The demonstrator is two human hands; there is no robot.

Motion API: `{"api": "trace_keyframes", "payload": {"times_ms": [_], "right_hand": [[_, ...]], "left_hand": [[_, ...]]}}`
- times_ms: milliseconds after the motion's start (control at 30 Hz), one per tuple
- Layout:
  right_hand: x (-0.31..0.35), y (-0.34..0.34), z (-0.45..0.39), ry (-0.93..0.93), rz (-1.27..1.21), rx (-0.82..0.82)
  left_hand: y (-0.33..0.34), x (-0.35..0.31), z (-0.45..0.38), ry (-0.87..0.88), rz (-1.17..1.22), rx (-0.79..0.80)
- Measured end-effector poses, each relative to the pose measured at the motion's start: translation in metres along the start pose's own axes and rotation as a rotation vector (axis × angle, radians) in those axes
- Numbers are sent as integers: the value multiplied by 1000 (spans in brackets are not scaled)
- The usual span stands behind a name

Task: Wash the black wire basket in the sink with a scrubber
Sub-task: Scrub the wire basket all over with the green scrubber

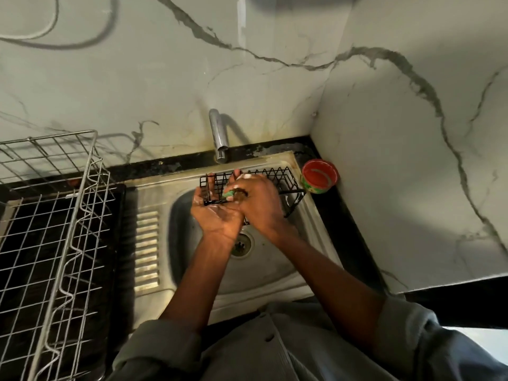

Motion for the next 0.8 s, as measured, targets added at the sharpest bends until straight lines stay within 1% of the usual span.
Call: {"api": "trace_keyframes", "payload": {"times_ms": [33, 67, 133, 167, 200, 267, 300, 333, 367, 400, 467, 533, 600, 633, 667, 700, 733, 800], "right_hand": [[-11, -13, -1, 6, 124, -59], [-28, -28, -1, 55, 238, -111], [-71, -59, -2, 223, 417, -191], [-91, -71, 0, 308, 453, -225], [-106, -78, 3, 382, 425, -265], [-113, -78, 9, 459, 313, -350], [-108, -75, 11, 465, 259, -380], [-97, -74, 12, 433, 218, -396], [-85, -71, 11, 372, 179, -387], [-71, -64, 9, 297, 151, -342], [-44, -41, 5, 161, 134, -197], [-25, -20, 4, 88, 65, -87], [-18, -15, 1, 87, -92, -83], [-22, -19, -2, 126, -202, -109], [-27, -24, -7, 149, -258, -133], [-30, -28, -12, 148, -261, -136], [-35, -30, -16, 135, -203, -113], [-39, -21, -17, 93, 30, -19]], "left_hand": [[-2, -4, -2, -11, 29, 15], [-4, -8, -4, -18, 48, 28], [-8, -15, -6, -4, 60, 35], [-9, -17, -6, 10, 52, 43], [-8, -17, -6, 18, 48, 54], [-10, -17, -8, 18, 65, 50], [-12, -16, -10, 7, 79, 47], [-13, -16, -11, -1, 97, 44], [-14, -15, -12, -1, 113, 42], [-14, -14, -12, 7, 119, 47], [-11, -11, -14, 14, 97, 72], [-8, -10, -13, 14, 56, 87], [-7, -10, -12, 27, 21, 97], [-7, -10, -9, 27, 5, 97], [-6, -9, -7, 22, -6, 95], [-6, -9, -4, 17, -16, 94], [-6, -9, -2, 16, -31, 95], [-4, -8, -1, 13, -59, 102]]}}
Point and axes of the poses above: each hand's wrist, its own z-axis away from the middle knuckle, its own y-axis out of the palm, x = y × z, the point moved 7 cm from there along -z, towards the middle knuckle, and after that the axes turned 6 degrees about -z, right-handed, at the moved point
